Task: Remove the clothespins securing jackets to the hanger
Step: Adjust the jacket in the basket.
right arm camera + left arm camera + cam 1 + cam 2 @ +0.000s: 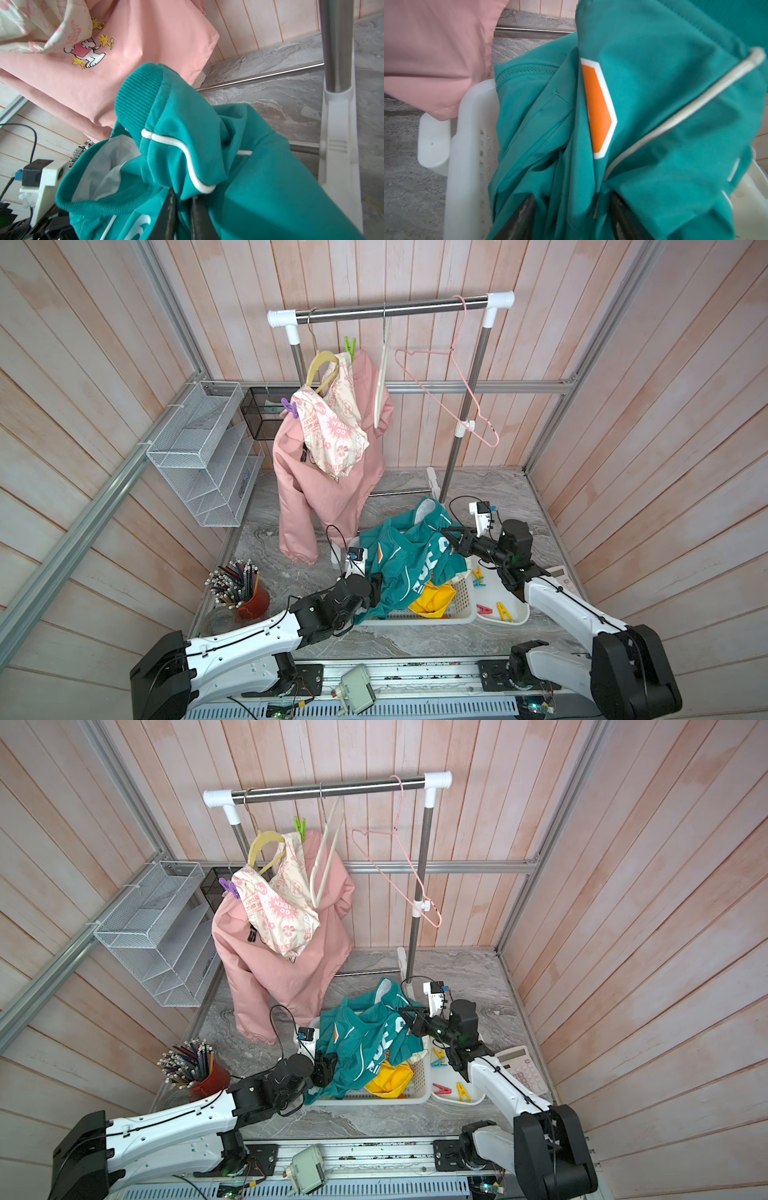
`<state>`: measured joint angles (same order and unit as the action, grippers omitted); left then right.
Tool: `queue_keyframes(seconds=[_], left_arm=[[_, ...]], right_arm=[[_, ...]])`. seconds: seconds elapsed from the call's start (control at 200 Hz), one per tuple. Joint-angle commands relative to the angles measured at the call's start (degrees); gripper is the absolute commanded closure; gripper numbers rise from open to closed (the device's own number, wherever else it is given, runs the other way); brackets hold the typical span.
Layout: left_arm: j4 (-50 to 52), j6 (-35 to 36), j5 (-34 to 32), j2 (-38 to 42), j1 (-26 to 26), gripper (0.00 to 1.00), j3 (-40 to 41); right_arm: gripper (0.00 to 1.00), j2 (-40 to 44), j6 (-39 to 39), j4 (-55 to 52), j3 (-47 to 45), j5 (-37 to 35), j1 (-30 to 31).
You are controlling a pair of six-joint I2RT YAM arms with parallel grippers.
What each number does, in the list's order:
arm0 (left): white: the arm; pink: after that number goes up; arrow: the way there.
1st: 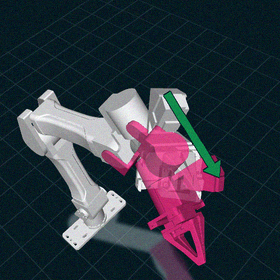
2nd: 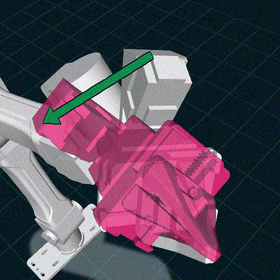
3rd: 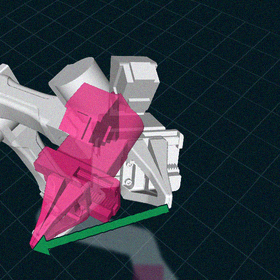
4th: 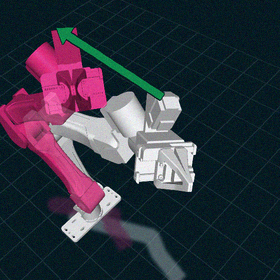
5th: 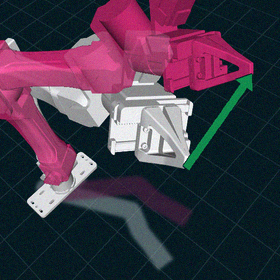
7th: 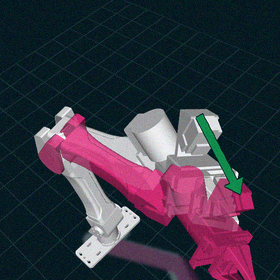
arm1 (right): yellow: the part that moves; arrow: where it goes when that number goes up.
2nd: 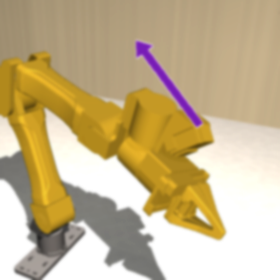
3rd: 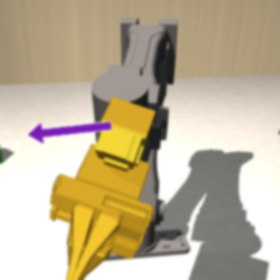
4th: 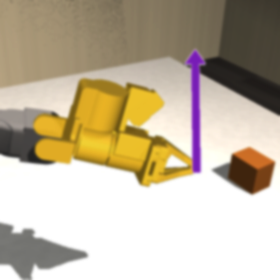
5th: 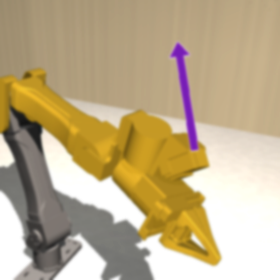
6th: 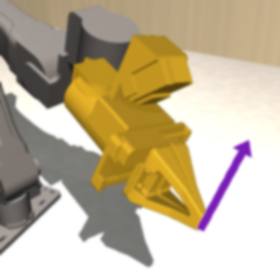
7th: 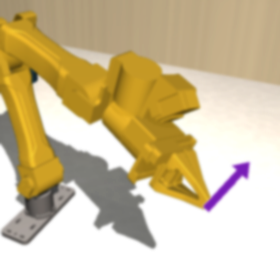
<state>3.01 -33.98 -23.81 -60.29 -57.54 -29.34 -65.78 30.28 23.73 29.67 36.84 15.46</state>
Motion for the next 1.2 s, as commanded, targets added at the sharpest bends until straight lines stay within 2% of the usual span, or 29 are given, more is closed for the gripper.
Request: queue_keyframes(seconds=[0.0,0.165,0.185,0.32,0.445,0.735,0.91,1.11,1.195], left_arm=[[-4.26,2.59,3.02,-4.0,1.95,0.42,-0.73],[-5.57,3.25,3.42,-6.74,2.34,0.42,-1.64],[-5.64,3.36,3.36,-6.85,4.28,0.42,-1.63],[-4.84,4.26,2.98,-9.03,5.69,0.42,-3.1],[-4.07,4.12,3.61,-12.53,6.01,0.42,-4.94],[-1.09,0.19,5.31,-18.48,6.01,0.43,-6.59],[1.89,-2.72,5.88,-19.59,6.1,0.43,-6.19],[6.35,-5.61,5.42,-19.33,7.58,0.35,-6.32],[6.05,-6.06,5.88,-18.86,8.34,0.33,-6.29]], right_arm=[[0.86,1.94,0.04,-7.35,-1.78,-3.73,2.93],[0.89,6.17,1.75,-11.94,-5.13,-10.54,8.97],[0.9,6.75,2.15,-12.49,-5.64,-11.6,9.75],[0.93,9.75,4.44,-16.34,-8.46,-17.32,14.48],[0.93,9.33,5.58,-18.23,-10.42,-21.34,17.93],[0.94,0.1,5.76,-16.08,-10.37,-27.44,20.88],[0.94,-4.61,2.62,-18.22,-7.77,-31.42,20.81],[0.93,-3.31,-0.63,-19.33,-6.6,-36.98,20.66],[0.87,-1.24,-2.97,-17.28,-7.22,-35.53,20.58]])
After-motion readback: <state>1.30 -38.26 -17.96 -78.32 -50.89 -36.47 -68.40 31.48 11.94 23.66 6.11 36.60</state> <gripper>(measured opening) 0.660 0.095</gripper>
